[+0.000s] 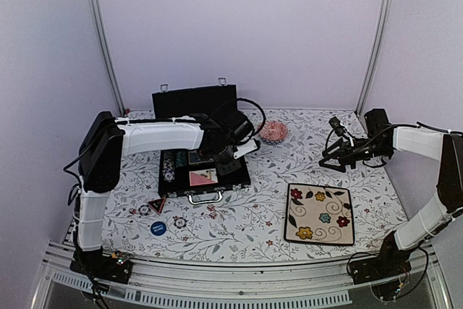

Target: Pack up texas hold em set

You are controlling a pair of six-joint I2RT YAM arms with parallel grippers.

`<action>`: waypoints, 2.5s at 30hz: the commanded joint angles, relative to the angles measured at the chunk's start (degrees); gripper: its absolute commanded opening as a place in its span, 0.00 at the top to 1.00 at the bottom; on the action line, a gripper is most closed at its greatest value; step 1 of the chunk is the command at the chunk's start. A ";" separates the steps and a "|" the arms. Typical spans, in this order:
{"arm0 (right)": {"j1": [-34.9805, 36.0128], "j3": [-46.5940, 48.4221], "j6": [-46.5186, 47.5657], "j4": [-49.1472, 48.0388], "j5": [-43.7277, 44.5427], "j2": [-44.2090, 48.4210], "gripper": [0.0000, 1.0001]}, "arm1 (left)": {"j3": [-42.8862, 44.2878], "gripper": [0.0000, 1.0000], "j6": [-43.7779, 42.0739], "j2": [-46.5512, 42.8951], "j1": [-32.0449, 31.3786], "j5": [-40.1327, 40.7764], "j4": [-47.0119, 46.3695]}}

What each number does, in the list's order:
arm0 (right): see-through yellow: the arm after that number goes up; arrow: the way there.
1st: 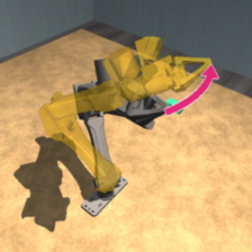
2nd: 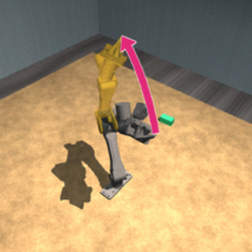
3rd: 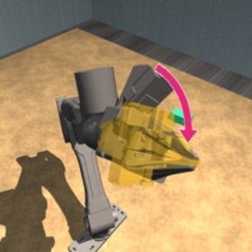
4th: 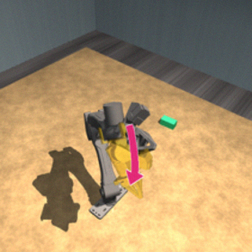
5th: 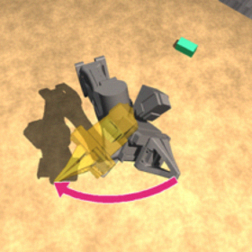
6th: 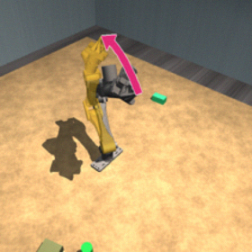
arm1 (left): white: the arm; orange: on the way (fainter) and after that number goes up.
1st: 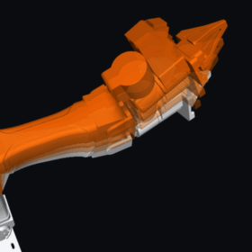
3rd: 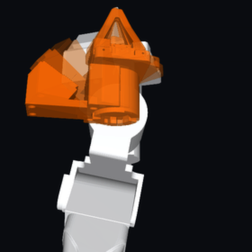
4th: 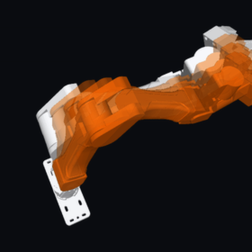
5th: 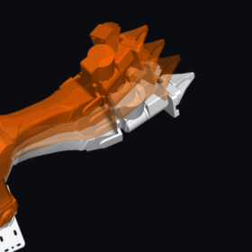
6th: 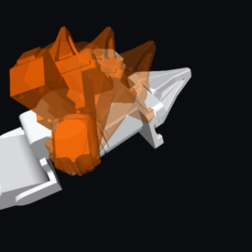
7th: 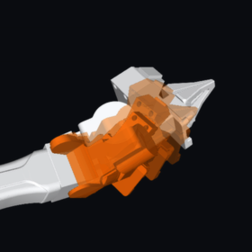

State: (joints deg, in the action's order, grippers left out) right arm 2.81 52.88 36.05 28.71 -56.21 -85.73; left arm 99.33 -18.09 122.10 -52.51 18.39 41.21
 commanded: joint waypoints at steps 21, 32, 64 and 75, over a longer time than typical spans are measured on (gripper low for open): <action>-0.26 1.16 0.69 0.41 0.22 -0.65 0.23 | -1.00 0.76 -5.13 8.79 9.22 11.25 -19.83; -0.24 1.24 0.77 0.56 0.28 -1.15 0.23 | -0.77 0.73 -5.91 9.53 9.46 9.15 -22.22; -0.24 1.75 1.12 1.35 -0.50 -1.89 0.22 | 1.11 0.31 -3.10 1.11 13.19 -3.74 -10.94; -0.28 1.78 1.34 1.61 -0.36 -2.13 0.23 | 2.48 0.28 -5.49 6.38 14.34 -4.82 -9.75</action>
State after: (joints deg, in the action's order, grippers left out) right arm 2.81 52.97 36.75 29.56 -56.07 -87.13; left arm 100.16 -22.52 126.21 -39.05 14.87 29.74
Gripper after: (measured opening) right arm 0.775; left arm 0.718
